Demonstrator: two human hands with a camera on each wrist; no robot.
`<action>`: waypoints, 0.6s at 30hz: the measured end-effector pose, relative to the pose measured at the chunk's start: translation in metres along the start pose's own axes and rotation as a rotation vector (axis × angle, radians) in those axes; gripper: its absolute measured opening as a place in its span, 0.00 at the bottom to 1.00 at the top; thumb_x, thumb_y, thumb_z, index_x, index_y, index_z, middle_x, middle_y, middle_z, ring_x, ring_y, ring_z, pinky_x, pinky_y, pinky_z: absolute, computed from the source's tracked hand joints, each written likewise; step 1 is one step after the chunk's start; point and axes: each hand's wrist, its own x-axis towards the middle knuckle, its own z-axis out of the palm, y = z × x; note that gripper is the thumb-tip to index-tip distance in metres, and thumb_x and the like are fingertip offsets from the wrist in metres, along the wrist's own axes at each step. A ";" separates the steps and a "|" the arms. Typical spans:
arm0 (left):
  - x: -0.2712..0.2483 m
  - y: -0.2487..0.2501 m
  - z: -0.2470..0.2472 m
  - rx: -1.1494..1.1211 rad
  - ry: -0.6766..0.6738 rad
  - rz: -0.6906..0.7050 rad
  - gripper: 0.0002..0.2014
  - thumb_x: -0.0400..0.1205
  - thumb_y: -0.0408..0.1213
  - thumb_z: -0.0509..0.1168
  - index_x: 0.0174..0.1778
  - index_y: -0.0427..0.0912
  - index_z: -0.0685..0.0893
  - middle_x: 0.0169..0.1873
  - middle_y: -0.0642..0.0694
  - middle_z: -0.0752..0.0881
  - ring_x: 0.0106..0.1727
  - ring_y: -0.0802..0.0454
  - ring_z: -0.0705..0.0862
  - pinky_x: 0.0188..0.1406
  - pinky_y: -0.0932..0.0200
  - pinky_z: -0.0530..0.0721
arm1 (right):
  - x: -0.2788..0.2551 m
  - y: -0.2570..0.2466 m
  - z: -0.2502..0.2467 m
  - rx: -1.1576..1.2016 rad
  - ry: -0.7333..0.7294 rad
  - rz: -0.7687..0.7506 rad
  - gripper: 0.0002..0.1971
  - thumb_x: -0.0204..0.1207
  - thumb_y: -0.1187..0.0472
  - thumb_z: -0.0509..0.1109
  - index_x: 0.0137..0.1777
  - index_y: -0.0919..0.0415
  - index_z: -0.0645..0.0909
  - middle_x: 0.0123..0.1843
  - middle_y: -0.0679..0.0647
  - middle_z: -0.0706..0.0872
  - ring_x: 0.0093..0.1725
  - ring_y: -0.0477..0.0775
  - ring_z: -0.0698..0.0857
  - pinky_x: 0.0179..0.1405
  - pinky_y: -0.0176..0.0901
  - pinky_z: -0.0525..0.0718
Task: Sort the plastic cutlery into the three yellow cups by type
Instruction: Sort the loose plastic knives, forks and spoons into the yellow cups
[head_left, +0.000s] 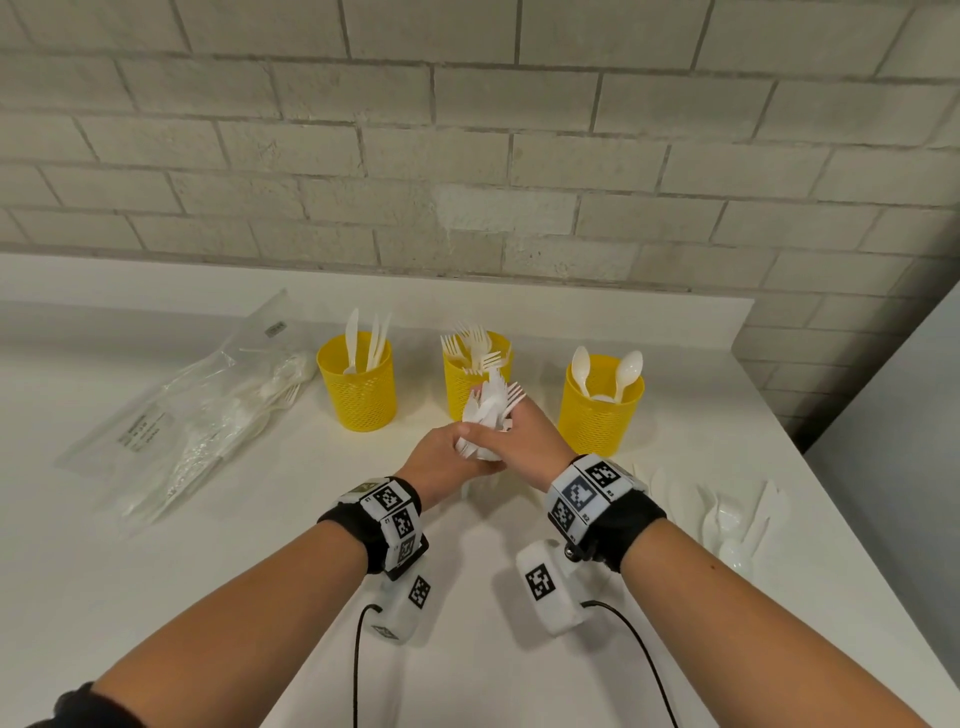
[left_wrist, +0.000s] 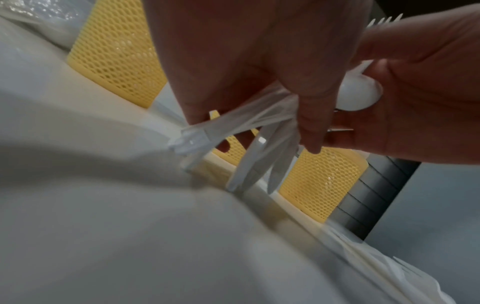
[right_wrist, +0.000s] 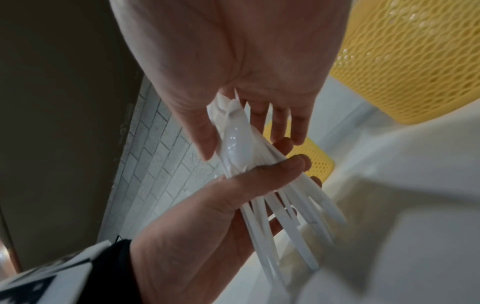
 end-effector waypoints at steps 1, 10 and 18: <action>0.000 0.002 -0.001 0.000 -0.001 0.020 0.14 0.71 0.31 0.77 0.49 0.47 0.83 0.42 0.53 0.88 0.44 0.58 0.85 0.40 0.73 0.79 | 0.001 -0.001 -0.002 -0.027 0.018 -0.015 0.21 0.68 0.55 0.78 0.58 0.62 0.80 0.54 0.61 0.87 0.56 0.57 0.86 0.61 0.59 0.83; 0.003 0.020 -0.005 -0.124 0.033 0.135 0.10 0.79 0.28 0.67 0.54 0.44 0.78 0.33 0.48 0.82 0.25 0.58 0.78 0.25 0.64 0.79 | 0.000 -0.025 -0.014 0.175 0.054 -0.013 0.18 0.73 0.46 0.72 0.57 0.54 0.78 0.48 0.47 0.87 0.46 0.45 0.87 0.42 0.35 0.84; -0.004 0.026 -0.009 -0.225 -0.016 0.160 0.04 0.83 0.38 0.66 0.52 0.48 0.79 0.30 0.42 0.83 0.21 0.54 0.77 0.28 0.53 0.81 | 0.007 -0.022 -0.017 0.297 0.156 -0.017 0.10 0.82 0.53 0.63 0.45 0.58 0.78 0.39 0.53 0.86 0.36 0.48 0.86 0.37 0.41 0.85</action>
